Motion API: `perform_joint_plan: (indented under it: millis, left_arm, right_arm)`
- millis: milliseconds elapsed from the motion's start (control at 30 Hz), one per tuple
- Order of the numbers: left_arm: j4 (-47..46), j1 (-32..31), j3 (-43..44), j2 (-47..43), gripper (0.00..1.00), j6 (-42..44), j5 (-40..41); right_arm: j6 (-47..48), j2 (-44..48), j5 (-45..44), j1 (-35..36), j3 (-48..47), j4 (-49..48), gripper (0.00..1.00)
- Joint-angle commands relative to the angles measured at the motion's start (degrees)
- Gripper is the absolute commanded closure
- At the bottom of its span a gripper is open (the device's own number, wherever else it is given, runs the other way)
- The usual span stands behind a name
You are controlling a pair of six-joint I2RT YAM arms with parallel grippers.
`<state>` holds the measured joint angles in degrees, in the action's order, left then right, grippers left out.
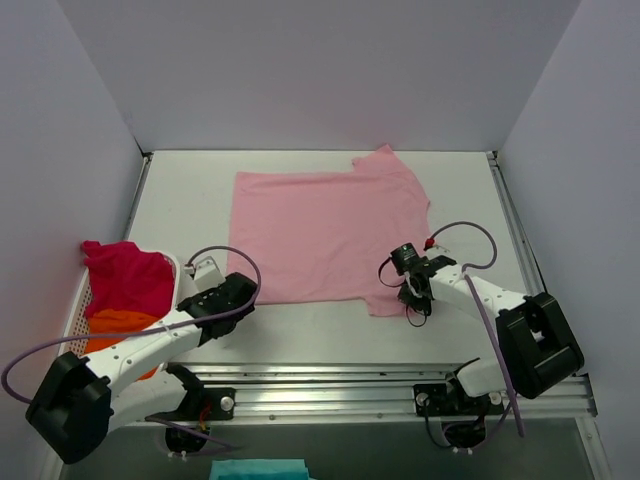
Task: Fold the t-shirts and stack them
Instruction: Grap the side of the flattened tshirt closest away from the robot with both arms
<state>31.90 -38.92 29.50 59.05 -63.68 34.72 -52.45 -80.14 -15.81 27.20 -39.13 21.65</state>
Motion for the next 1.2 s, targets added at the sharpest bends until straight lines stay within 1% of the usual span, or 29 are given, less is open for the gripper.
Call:
perform_joint_plan:
  millis: [0, 133, 200, 333, 467, 500, 600, 733, 867, 900, 1067, 1167]
  left_arm:
    - [-2.6, -0.6, 1.8, 4.7, 0.29, -2.5, 2.2]
    - [-3.5, -1.0, 2.5, 10.3, 0.30, -5.5, 4.3]
    - [-3.2, -1.8, 3.4, 11.7, 0.30, -6.4, 5.3]
    - [-5.4, -2.1, 2.7, 11.9, 0.31, -7.2, 6.3]
    - [-5.6, -4.1, 1.5, 8.1, 0.33, -8.0, 7.7]
    - [-5.5, -4.4, 1.1, 5.2, 0.34, -8.0, 8.1]
    - [-5.2, -4.9, -0.5, 0.6, 0.33, -7.7, 10.3]
    - [-4.1, -4.8, -0.7, -0.2, 0.33, -8.0, 11.9]
    - [-5.2, -4.7, 0.4, 3.5, 0.32, -8.6, 11.6]
    - [-5.6, -4.5, 0.5, 5.6, 0.33, -8.7, 11.3]
    - [-10.2, -4.0, 0.9, 11.9, 0.32, -8.6, 10.0]
    - [-12.2, -3.4, 0.7, 13.3, 0.33, -8.0, 10.0]
  right_arm:
    - [1.7, 3.0, -1.8, -1.3, 1.0, 1.5, 1.00]
    - [2.4, 4.3, -1.3, -1.8, 1.2, 1.5, 1.00]
    - [2.7, 4.6, -1.1, -2.0, 1.4, 1.1, 1.00]
    - [3.0, 4.9, -0.8, -2.1, 1.5, 0.9, 1.00]
    - [3.1, 5.0, -1.1, -2.1, 1.6, 0.8, 1.00]
    - [3.0, 5.0, -1.1, -2.1, 1.5, 0.8, 1.00]
    - [3.0, 4.9, -1.2, -2.1, 1.5, 0.7, 1.00]
    - [3.0, 4.6, -1.2, -2.2, 1.3, 0.6, 1.00]
    - [3.1, 4.4, -1.1, -2.2, 1.3, 0.7, 1.00]
    - [3.1, 4.6, -1.2, -2.1, 1.4, 0.7, 1.00]
    - [3.1, 4.7, -1.1, -2.2, 1.5, 0.6, 1.00]
    - [3.1, 4.9, -1.1, -2.2, 1.5, 0.4, 1.00]
